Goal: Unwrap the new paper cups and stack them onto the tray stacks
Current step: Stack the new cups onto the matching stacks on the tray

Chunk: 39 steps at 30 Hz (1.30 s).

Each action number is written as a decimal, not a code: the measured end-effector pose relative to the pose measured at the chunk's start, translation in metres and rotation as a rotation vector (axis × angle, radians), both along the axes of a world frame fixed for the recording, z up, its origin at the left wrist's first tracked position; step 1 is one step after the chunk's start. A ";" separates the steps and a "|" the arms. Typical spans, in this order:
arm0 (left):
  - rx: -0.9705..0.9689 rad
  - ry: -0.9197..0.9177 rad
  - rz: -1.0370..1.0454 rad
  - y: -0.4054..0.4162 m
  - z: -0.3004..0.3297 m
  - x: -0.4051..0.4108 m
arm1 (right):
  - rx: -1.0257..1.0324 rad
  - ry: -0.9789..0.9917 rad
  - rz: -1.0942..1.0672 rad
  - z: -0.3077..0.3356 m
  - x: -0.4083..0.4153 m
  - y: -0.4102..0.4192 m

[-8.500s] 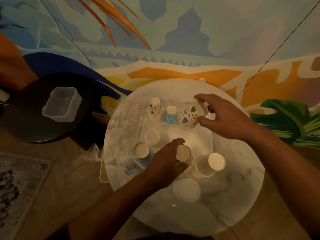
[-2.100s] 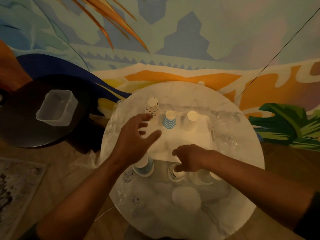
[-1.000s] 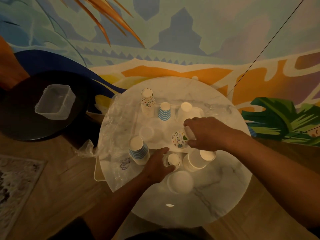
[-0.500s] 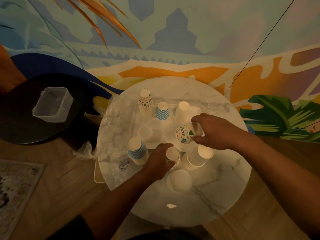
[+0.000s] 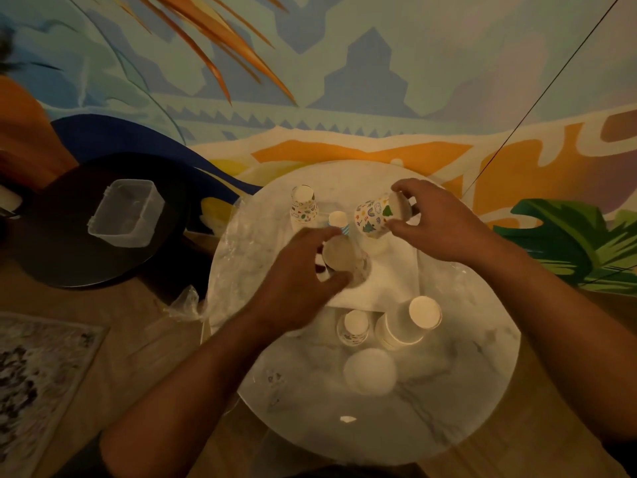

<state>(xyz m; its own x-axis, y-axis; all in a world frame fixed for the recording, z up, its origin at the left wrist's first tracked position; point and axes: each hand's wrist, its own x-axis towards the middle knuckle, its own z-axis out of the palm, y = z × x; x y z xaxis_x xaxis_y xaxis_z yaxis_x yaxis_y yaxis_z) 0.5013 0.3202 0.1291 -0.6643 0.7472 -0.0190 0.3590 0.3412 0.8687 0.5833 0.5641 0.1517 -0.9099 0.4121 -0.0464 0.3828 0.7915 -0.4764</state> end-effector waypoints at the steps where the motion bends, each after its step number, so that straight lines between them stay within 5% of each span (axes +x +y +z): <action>1: 0.011 0.022 0.017 -0.001 0.004 -0.012 | -0.002 0.018 0.004 -0.001 -0.007 0.000; 9: 0.037 0.130 0.232 -0.009 0.001 -0.119 | -0.063 0.186 0.075 -0.025 -0.093 -0.009; 17: 0.025 0.211 0.325 -0.006 0.001 -0.186 | 0.067 -0.001 0.194 -0.060 -0.171 -0.026; 39: -0.104 0.209 0.083 0.065 -0.077 -0.209 | 0.071 -0.173 0.117 -0.124 -0.186 -0.020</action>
